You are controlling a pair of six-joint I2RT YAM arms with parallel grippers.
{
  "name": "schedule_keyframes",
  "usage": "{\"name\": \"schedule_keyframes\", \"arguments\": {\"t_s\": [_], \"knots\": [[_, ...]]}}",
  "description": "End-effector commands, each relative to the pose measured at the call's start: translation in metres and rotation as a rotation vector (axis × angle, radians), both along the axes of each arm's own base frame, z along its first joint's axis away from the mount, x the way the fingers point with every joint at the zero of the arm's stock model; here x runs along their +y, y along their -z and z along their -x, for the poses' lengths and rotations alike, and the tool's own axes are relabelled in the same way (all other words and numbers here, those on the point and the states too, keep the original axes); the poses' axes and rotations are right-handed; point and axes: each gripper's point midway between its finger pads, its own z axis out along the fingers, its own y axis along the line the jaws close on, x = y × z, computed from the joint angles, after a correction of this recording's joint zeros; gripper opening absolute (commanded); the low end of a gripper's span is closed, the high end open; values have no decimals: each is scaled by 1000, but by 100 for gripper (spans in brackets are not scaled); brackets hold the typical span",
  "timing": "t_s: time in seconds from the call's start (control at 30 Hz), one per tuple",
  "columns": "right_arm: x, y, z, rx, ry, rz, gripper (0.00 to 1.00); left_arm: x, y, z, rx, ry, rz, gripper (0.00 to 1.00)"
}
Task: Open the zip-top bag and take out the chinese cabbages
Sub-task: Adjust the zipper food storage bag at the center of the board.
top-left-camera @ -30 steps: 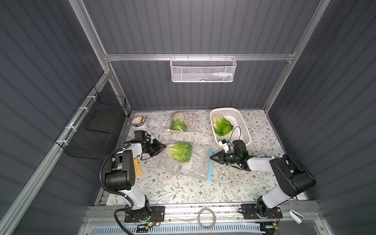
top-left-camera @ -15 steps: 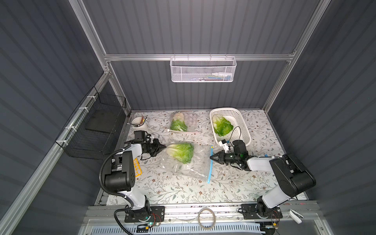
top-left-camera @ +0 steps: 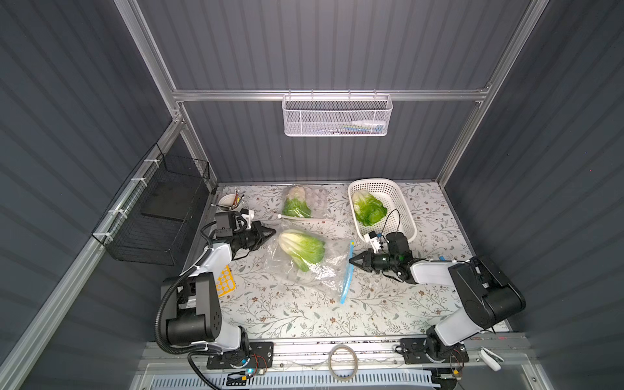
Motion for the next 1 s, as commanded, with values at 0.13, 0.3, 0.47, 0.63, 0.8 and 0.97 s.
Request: {"name": "schedule_keyframes", "arguments": {"t_s": [0.13, 0.3, 0.47, 0.63, 0.8, 0.97], "knots": [[-4, 2, 1, 15, 20, 12, 0, -13, -38, 8, -150, 79, 86, 0], [-4, 4, 1, 22, 25, 19, 0, -18, -51, 13, -193, 111, 124, 0], [-5, 4, -1, 22, 30, 24, 0, -23, -64, 19, -239, 141, 137, 0], [-5, 3, -2, 23, 30, 26, 0, -33, -79, 29, -301, 191, 142, 0], [-4, 2, -1, 24, 28, 27, 0, -37, -79, 33, -305, 210, 130, 0], [-8, 1, 0, 17, 30, 53, 0, -38, -77, 34, -289, 216, 121, 0]]}}
